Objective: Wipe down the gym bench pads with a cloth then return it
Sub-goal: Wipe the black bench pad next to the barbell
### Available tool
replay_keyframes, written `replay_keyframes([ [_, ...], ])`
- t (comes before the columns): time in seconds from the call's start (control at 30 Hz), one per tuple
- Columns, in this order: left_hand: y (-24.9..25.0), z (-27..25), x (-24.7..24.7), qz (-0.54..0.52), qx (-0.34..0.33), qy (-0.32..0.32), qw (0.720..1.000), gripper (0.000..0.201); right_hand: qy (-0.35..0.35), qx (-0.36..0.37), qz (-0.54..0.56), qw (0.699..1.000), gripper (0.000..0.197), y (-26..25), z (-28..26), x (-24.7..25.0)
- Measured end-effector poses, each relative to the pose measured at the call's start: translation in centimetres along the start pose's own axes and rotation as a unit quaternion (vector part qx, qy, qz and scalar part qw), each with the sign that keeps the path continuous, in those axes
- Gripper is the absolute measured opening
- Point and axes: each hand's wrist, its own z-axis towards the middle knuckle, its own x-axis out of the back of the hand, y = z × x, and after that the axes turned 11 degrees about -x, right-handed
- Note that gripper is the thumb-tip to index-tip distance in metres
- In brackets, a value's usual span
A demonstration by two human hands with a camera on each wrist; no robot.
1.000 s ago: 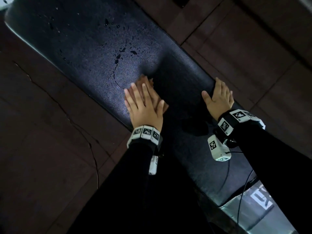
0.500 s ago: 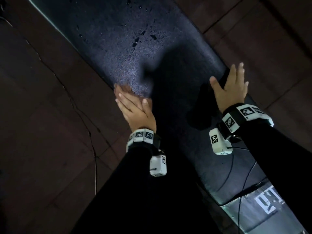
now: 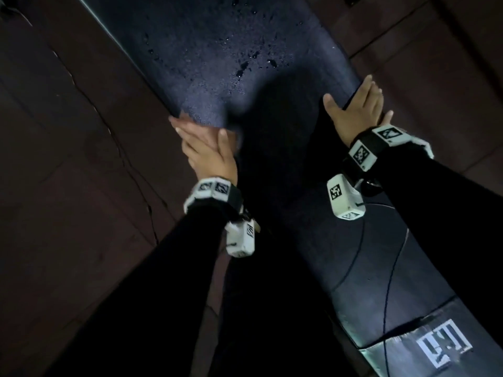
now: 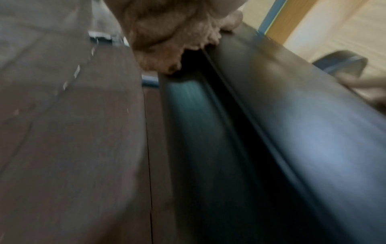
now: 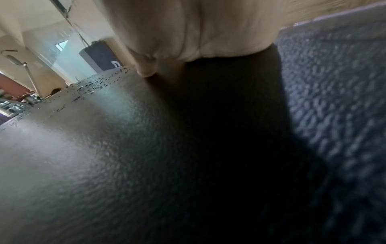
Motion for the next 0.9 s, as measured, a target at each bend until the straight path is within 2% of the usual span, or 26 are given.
replay_keyframes([
  [0.1, -0.2, 4.9, 1.0, 0.018, -0.004, 0.019, 1.0, 0.083, -0.017, -0.003, -0.006, 1.0, 0.098, -0.1, 0.2, 0.1],
  [0.2, 0.1, 6.4, 1.4, 0.022, 0.008, 0.017, 1.0, 0.081, -0.065, -0.014, -0.021, 0.998, 0.107, -0.2, 0.4, 0.5],
  [0.3, 0.5, 4.3, 1.1, 0.025, 0.019, 0.026, 0.999, 0.077, -0.092, -0.023, -0.026, 0.995, 0.111, -0.1, 0.7, 0.8],
  [0.47, 0.6, -1.3, 0.2, -0.008, 0.034, 0.001, 0.999, 0.079, -0.121, -0.038, -0.035, 0.991, 0.121, -0.1, 1.0, 1.0],
  [0.57, 0.7, -1.4, 0.0, 0.001, 0.049, -0.021, 0.999, 0.084, -0.127, -0.044, -0.034, 0.99, 0.123, -0.2, 1.2, 1.0],
  [0.73, 1.0, 5.3, 0.6, 0.05, 0.034, 0.036, 0.998, 0.089, -0.123, -0.057, -0.018, 0.991, 0.112, -0.2, 1.5, 0.8],
  [0.9, 0.0, 14.3, 2.6, 0.132, -0.03, 0.037, 0.99, 0.081, -0.109, -0.069, 0.0, 0.992, 0.091, -0.2, 1.7, 0.5],
])
